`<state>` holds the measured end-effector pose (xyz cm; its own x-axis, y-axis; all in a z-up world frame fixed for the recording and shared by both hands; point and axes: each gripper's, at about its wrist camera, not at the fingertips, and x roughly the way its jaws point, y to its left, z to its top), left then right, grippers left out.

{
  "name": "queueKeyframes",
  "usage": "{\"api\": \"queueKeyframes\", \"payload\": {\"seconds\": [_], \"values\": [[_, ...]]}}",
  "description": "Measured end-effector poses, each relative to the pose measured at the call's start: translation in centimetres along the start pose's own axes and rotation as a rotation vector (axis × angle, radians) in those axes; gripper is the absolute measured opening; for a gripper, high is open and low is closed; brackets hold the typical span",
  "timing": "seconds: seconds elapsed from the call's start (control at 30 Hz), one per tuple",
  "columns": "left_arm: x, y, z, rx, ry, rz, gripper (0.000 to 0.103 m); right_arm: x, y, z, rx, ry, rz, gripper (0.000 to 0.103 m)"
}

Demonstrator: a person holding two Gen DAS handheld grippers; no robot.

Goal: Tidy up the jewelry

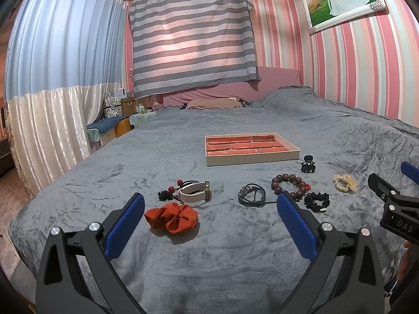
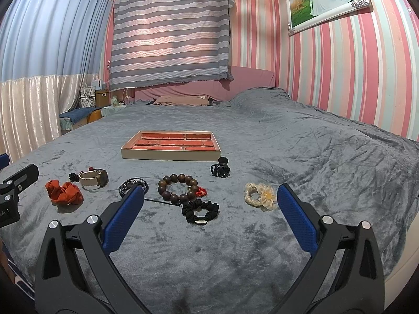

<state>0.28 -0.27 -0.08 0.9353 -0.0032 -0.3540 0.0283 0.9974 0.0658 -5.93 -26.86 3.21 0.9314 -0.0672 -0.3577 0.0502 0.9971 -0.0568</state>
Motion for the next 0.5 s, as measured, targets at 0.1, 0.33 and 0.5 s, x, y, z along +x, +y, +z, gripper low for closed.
{"api": "queueKeyframes", "payload": {"seconds": [0.1, 0.33, 0.5], "values": [[-0.02, 0.06, 0.00, -0.002, -0.001, 0.002, 0.099, -0.02, -0.32, 0.02, -0.001, 0.002, 0.000, 0.099], [-0.07, 0.02, -0.20, -0.002, 0.003, 0.001, 0.099, 0.07, -0.36, -0.34, 0.000, 0.004, -0.005, 0.099], [0.02, 0.02, -0.28, 0.001, 0.003, -0.007, 0.099, 0.40, -0.71, -0.72, 0.005, 0.014, -0.015, 0.099]]}}
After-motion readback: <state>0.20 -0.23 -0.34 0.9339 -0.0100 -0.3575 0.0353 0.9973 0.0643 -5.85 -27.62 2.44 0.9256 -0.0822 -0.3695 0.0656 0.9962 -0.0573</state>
